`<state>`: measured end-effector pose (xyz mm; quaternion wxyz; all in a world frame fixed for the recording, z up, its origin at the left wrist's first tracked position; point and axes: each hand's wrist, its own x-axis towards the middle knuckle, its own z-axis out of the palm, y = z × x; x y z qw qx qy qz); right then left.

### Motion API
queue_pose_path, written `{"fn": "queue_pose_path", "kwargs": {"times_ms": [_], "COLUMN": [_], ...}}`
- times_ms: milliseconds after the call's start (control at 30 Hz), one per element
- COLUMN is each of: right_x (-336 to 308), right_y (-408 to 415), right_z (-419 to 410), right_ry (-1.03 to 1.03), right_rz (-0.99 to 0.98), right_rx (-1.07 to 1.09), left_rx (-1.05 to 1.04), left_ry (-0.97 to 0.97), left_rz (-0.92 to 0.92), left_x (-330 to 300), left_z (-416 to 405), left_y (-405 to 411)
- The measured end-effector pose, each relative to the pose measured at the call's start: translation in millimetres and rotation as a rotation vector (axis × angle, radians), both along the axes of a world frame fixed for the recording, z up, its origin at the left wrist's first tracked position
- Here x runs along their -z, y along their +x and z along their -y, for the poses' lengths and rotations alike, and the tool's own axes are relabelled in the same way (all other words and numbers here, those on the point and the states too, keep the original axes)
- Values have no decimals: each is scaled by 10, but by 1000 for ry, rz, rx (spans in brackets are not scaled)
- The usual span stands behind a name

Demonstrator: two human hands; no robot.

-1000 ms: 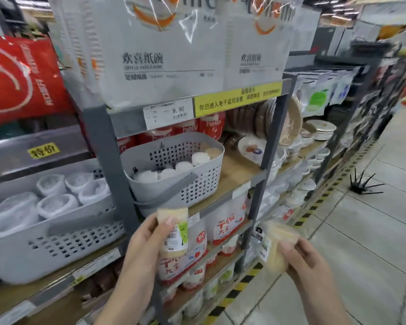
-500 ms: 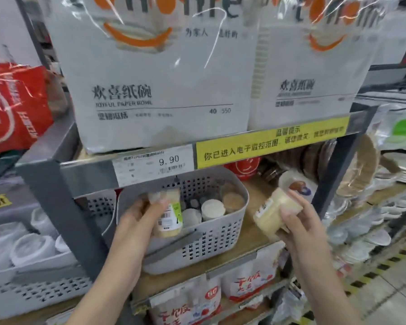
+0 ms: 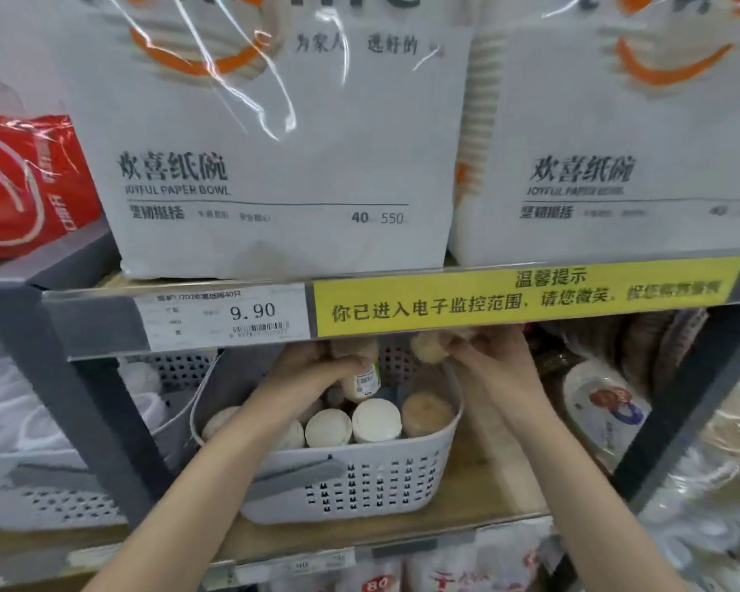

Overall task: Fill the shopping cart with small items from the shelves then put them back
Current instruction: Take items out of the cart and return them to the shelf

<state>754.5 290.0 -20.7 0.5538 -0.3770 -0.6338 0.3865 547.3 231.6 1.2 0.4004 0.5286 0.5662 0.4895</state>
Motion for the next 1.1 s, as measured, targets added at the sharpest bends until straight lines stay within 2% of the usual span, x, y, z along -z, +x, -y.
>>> {"fn": "queue_pose_path", "kwargs": {"times_ms": [167,333,667,767,933,1100], "right_x": [-36,-35,-136,-124,-29,71], "right_y": [-38,-18,66,66,26,33], "right_z": [-199,-346,-688,-686,-730,-704], "right_ry": [-11,7,64,15,85,123], "right_rz": [119,357,981,1010,1002,857], "right_rx": [-73,-197,-375,-476,-438,-409], "left_rx": [69,109,229,227,175,117], "left_ry": [-68,-138,-272,-299,-304,-290], "left_rz": [-66,-140,-276,-313,-304,-286], "left_x": [18,102,159,191,254,242], "left_z": [-140,-221,-378,-381,-387,-367], "left_y": [33,36,55,32,-15,26]}}
